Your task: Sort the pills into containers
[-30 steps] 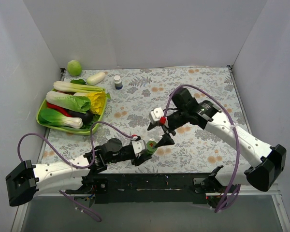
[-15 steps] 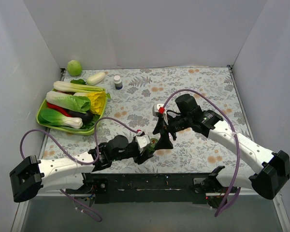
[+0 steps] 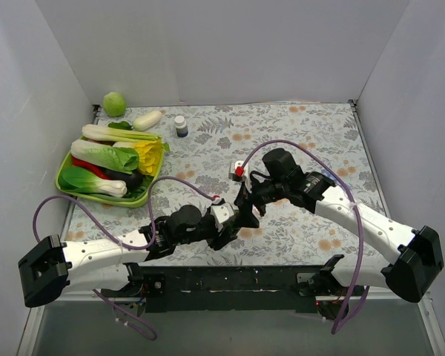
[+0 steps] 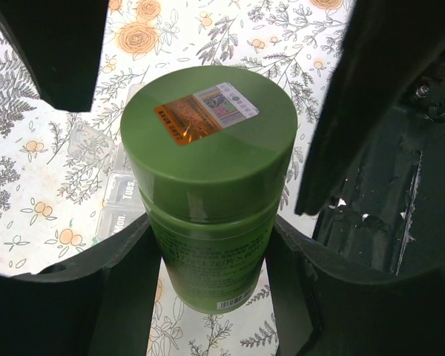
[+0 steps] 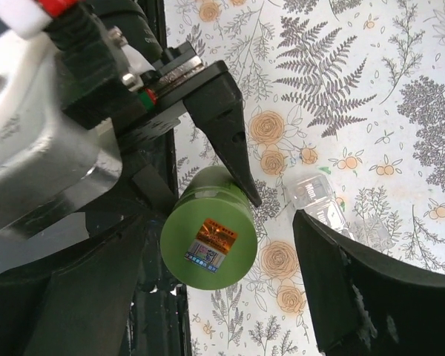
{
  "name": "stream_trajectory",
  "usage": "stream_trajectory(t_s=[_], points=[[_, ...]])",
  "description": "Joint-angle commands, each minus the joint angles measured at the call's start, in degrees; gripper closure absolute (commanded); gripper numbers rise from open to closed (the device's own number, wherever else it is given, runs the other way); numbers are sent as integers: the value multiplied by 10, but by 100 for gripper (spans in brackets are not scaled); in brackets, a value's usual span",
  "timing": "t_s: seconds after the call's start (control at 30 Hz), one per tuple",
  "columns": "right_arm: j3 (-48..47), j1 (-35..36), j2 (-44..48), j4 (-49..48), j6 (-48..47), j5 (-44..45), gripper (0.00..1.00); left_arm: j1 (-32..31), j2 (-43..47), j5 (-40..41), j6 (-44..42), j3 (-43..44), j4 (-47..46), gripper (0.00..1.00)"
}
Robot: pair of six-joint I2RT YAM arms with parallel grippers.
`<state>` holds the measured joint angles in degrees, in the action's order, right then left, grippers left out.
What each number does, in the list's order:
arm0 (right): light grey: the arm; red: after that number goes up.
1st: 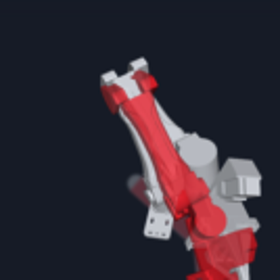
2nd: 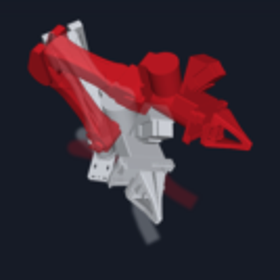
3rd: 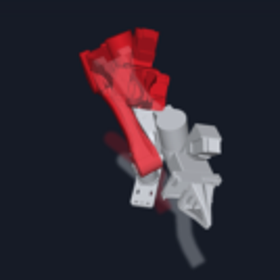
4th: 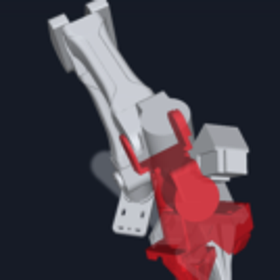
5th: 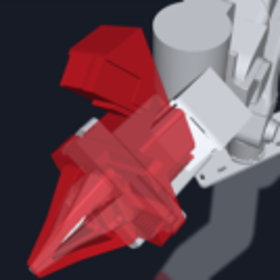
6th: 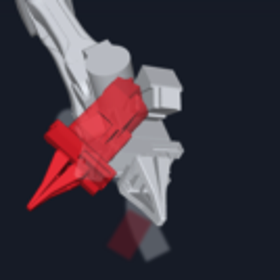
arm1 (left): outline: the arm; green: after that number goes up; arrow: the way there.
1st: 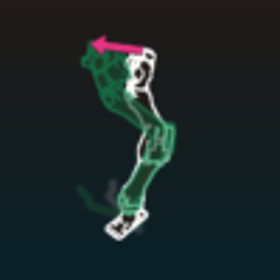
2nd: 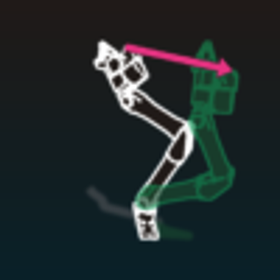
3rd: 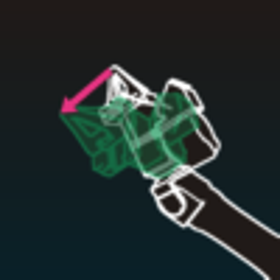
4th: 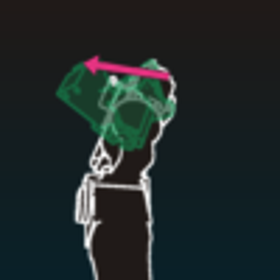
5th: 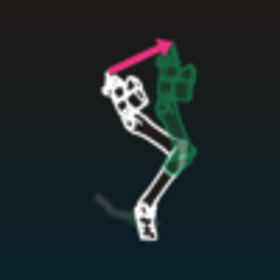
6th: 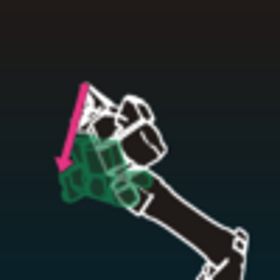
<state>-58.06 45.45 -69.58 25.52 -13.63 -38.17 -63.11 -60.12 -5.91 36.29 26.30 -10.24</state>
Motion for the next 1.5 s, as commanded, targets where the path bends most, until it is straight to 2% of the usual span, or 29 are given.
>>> stream_trajectory(t_s=[0.0, 0.1, 0.2, 0.23, 0.27, 0.33, 0.43, 0.47, 0.5, 0.6, 0.63, 0.67, 0.73, 0.8, 0.87, 0.97, 1.0, 1.03, 1.13, 1.2, 1.23, 1.27, 1.4, 1.47], points=[[-2, 7, -6, -1, -1, 15, 15, -2, 8, 16, 4, 30, -4, 100], [-2, 8, -9, 4, -3, 11, 25, -1, 11, 18, 5, 30, -2, 100], [-11, 9, -13, 15, -21, -8, 52, -2, 14, 18, 4, 29, 0, 100], [-14, 8, -13, 22, -38, -17, 72, -2, 15, 16, 0, 28, 2, 100], [-23, 8, -13, 33, -53, -35, 76, -1, 21, 12, -4, 27, 5, 100], [-39, 8, -21, 87, -142, -61, 84, -2, 31, 0, -15, 24, 16, 100], [-64, 8, -35, 166, -258, -96, 88, -1, 61, -43, -52, 16, 36, 100], [-70, 8, -38, 188, -305, -110, 88, -2, 68, -53, -67, 15, 42, 100], [-78, 8, -46, 219, -400, -117, 88, -1, 91, -79, -75, 10, 48, 100], [-58, 8, -39, 271, -538, -124, 88, 2, 118, -118, -87, -3, 50, 100], [-45, 9, -31, 269, -616, -125, 87, 1, 124, -127, -87, -5, 52, 100], [-31, 9, -21, 236, -633, -118, 85, 2, 124, -134, -86, -2, 57, 100], [-42, 10, -31, 239, -670, -110, 83, 2, 113, -150, -79, 2, 70, 100], [-60, 10, -50, 229, -660, -89, 83, 3, 103, -154, -74, 4, 73, 100], [-63, 11, -49, 215, -647, -77, 78, 2, 96, -149, -68, 0, 67, 100], [-86, 11, -55, 199, -557, -89, 63, 3, 94, -128, -57, -12, 51, 100], [-92, 10, -56, 206, -533, -100, 55, 3, 93, -123, -54, -15, 42, 100], [-99, 5, -56, 208, -510, -113, 42, 4, 92, -116, -50, -20, 38, 100], [-108, -18, -43, 201, -414, -184, 20, 4, 86, -89, -34, -28, 29, 100], [-101, -26, -25, 177, -332, -199, 14, 4, 84, -72, -24, -31, 16, 100], [-99, -33, -19, 158, -299, -197, 6, 4, 82, -67, -21, -33, 14, 100], [-105, -37, -15, 155, -274, -179, 2, 4, 80, -60, -14, -33, 10, 100], [-131, -62, -38, 171, -184, -189, 2, 4, 66, -39, 2, -27, -6, 100], [-113, -77, -40, 121, -98, -200, 2, 4, 54, -31, 9, -18, -8, 100]])
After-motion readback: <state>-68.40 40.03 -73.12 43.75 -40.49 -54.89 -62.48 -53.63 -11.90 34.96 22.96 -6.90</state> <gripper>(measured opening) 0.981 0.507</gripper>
